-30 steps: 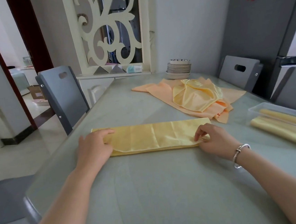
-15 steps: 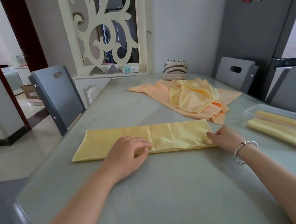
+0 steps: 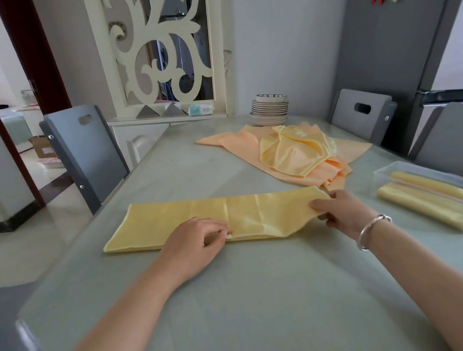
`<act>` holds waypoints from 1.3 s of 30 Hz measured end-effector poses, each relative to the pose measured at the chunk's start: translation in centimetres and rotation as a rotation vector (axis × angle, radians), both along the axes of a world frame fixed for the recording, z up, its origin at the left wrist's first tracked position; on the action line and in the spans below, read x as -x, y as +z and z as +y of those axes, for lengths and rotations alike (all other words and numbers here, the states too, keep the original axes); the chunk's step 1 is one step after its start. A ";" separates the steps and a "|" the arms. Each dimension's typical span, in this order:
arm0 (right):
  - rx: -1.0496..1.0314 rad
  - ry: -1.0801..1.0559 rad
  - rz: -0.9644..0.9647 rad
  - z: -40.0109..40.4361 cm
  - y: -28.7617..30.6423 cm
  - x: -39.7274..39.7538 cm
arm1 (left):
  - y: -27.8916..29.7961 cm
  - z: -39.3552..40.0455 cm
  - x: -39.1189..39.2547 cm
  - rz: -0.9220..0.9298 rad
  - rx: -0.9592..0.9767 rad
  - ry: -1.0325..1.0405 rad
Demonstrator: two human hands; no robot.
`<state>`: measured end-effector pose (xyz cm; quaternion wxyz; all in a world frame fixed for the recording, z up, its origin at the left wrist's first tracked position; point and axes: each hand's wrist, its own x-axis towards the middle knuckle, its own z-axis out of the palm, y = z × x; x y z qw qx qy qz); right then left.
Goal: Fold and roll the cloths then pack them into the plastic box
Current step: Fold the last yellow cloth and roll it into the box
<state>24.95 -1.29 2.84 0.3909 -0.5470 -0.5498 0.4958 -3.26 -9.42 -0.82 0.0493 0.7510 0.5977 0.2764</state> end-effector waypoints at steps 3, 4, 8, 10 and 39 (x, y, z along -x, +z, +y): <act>0.110 -0.061 0.495 0.4 -0.1 -0.3 | 0.1 0.1 -0.6 0.000 0.015 0.013; 0.109 -0.091 0.575 0.5 0.1 -0.5 | 0.2 0.3 -1.1 -0.006 0.023 0.007; 0.048 -0.106 0.791 1.1 0.9 -0.9 | 0.9 1.2 -3.3 -0.036 0.099 -0.016; 0.012 -0.061 0.775 1.6 1.7 -0.5 | 1.5 2.2 -4.2 -0.097 0.140 0.003; -0.474 0.192 -0.433 4.0 0.9 17.0 | 2.6 3.9 8.7 -0.677 0.202 0.682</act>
